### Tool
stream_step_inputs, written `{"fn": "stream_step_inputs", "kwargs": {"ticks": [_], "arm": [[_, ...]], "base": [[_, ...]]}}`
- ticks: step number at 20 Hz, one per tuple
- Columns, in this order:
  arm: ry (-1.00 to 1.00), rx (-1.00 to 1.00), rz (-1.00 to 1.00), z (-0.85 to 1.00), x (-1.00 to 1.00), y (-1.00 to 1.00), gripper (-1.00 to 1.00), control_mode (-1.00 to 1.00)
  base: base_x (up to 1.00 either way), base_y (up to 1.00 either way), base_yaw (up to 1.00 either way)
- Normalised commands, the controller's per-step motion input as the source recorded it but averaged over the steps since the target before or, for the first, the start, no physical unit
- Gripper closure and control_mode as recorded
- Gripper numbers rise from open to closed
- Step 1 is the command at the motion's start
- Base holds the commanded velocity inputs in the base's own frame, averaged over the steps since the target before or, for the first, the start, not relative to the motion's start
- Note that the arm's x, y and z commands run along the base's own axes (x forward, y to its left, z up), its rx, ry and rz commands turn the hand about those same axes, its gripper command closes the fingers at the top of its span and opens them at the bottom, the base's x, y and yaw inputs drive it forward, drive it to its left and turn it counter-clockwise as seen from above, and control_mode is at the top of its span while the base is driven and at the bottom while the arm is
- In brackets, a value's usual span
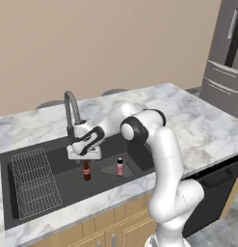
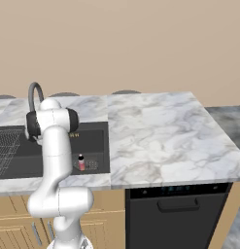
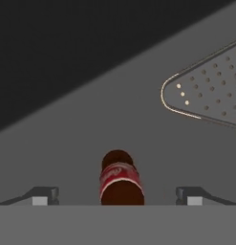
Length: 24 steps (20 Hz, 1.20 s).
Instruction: Place the large bottle from the dining counter next to the other large bottle outside the sink, and place the small bottle from the dining counter next to the other small bottle inside the sink.
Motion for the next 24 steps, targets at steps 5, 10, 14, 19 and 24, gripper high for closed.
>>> {"fn": "stream_step_inputs", "kwargs": {"ticks": [5, 10, 14, 19, 24], "arm": [[0.00, 0.01, 0.00, 0.24, 0.00, -0.53, -1.00, -1.00], [-0.04, 0.03, 0.00, 0.54, 0.00, -0.30, -1.00, -1.00], [-0.01, 0.01, 0.00, 0.62, -0.02, -0.19, -1.00, -1.00], [-0.02, 0.01, 0.00, 0.55, -0.34, -0.21, -1.00, -1.00], [-0.03, 0.00, 0.00, 0.50, -0.43, -0.22, -1.00, -1.00]], "base": [[0.00, 0.00, 0.00], [0.00, 0.00, 0.00], [0.00, 0.00, 0.00], [0.00, 0.00, 0.00], [0.00, 0.00, 0.00]]}}
